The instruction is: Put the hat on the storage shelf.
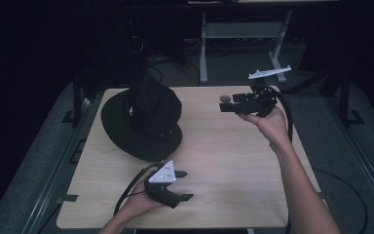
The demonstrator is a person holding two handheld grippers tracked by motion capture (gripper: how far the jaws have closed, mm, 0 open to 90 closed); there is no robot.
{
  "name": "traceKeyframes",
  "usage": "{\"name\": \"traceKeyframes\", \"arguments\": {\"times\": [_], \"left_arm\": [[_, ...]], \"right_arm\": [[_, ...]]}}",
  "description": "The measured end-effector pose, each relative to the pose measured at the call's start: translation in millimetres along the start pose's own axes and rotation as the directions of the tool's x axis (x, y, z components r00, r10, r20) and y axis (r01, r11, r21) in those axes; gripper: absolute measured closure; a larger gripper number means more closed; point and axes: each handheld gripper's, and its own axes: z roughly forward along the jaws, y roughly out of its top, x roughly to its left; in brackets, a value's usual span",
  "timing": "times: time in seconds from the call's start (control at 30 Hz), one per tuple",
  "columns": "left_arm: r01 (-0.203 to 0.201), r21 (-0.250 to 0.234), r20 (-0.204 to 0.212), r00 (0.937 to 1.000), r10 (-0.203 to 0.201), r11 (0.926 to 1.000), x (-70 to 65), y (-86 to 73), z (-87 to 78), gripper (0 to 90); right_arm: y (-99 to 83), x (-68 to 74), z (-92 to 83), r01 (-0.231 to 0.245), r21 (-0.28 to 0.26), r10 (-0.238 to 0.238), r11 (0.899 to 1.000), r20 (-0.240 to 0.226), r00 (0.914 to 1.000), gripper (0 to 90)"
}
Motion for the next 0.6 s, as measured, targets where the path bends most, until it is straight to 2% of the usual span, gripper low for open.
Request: {"name": "traceKeyframes", "arguments": {"times": [0.6], "left_arm": [[-0.005, 0.011, -0.002, 1.0, 0.005, 0.9999, 0.9, -0.3, -0.9, 25.7]], "right_arm": [[-32.2, -7.5, -9.1, -0.04, 0.014, 0.04, 0.999, -0.013, 0.9991, 18.9]]}}
